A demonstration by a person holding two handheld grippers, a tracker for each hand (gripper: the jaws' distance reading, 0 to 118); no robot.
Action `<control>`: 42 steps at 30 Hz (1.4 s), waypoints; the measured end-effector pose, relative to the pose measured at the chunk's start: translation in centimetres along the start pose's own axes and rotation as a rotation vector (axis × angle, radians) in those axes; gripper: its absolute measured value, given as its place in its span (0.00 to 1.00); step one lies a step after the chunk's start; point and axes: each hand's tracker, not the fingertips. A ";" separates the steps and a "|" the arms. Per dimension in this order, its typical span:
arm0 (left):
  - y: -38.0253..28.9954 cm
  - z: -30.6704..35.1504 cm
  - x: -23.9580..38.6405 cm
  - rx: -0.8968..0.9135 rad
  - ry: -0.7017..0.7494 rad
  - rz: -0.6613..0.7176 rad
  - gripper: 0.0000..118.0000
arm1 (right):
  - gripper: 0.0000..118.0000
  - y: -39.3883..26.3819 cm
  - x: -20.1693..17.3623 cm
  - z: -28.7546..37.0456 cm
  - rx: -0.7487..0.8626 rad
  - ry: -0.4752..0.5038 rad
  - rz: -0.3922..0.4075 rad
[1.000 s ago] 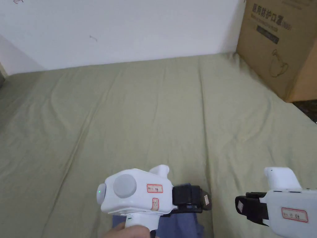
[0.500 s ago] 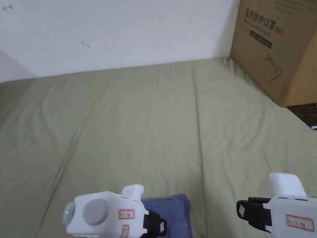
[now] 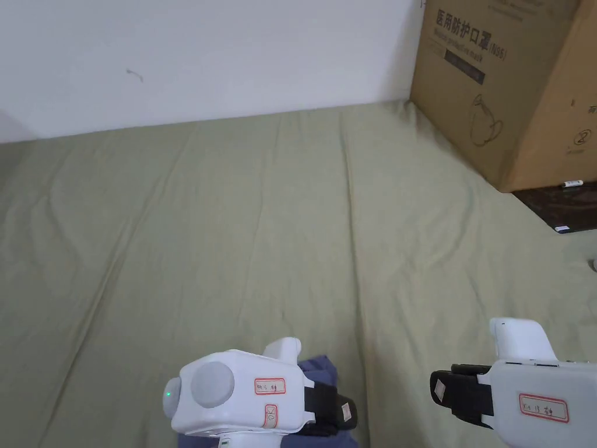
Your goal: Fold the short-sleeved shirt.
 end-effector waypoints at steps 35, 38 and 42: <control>-4.6 7.8 -17.9 0.174 -0.377 0.302 1.00 | 0.00 -3.9 -0.5 -14.6 -0.428 0.386 -0.124; -4.4 4.8 -18.7 0.115 -0.558 0.419 1.00 | 0.00 -3.9 -0.4 -14.6 -0.430 0.392 -0.135; -4.5 5.6 -19.6 0.130 -0.520 0.360 1.00 | 0.00 -4.0 -0.2 -14.6 -0.430 0.404 -0.165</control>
